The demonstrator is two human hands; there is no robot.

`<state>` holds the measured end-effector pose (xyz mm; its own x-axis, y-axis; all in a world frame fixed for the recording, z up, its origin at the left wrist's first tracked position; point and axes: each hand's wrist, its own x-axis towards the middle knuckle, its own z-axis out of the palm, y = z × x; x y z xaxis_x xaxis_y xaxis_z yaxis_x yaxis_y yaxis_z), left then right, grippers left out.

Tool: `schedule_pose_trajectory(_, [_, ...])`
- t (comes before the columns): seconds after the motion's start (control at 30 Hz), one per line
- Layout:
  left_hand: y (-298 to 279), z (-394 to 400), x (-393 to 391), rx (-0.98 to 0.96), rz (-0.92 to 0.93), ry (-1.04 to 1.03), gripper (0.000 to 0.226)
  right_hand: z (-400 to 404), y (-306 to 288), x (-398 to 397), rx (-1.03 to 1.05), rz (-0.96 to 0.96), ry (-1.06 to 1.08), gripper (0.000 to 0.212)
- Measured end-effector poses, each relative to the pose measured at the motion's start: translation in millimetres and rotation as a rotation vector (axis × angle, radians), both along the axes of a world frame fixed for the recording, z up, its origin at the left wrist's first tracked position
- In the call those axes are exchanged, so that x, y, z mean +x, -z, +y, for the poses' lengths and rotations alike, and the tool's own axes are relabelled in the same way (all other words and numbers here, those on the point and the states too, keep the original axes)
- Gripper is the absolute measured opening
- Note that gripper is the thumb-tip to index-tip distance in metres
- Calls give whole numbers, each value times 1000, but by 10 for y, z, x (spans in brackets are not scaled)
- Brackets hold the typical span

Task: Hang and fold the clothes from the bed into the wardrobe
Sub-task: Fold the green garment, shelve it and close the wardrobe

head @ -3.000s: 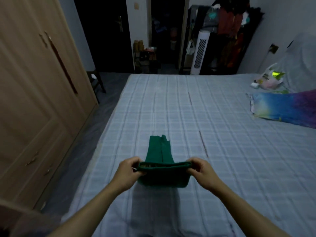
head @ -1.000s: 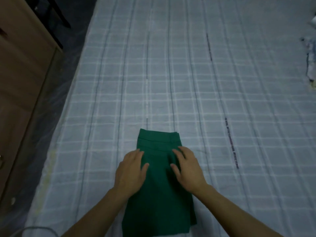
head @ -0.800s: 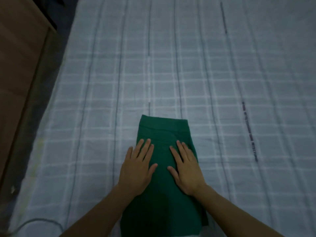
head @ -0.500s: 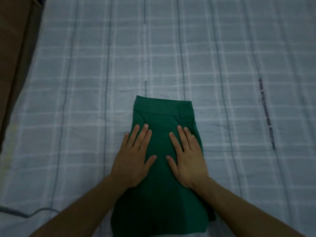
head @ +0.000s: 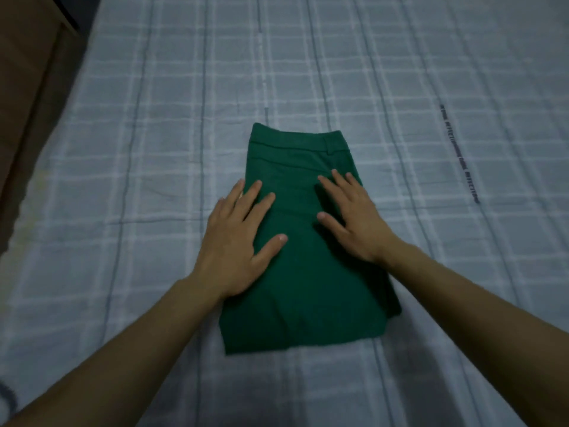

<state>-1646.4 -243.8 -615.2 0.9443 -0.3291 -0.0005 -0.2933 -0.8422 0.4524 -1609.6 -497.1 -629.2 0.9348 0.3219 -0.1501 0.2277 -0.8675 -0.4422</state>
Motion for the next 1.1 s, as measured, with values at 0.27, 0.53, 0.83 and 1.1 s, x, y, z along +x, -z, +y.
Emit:
schedule_pose_trajectory(0.27, [-53,285,-1081,-33,-104,146,48,-162,-359,-1323,20,-116,-34,49])
schedule_pose_trajectory(0.53, [40,196,-1195,150,-88,206,64,-338,-182,-1677,-136,-94,-111,59])
schedule_pose_trajectory(0.83, [-469,214,-552,-359,56,-36,13,-490,-463,-1068,226,-93,116,24])
schedule_pose_trajectory(1.1, [-573,62,668,-473,-26,-412,15,-477,-776,305,416,-105,261,13])
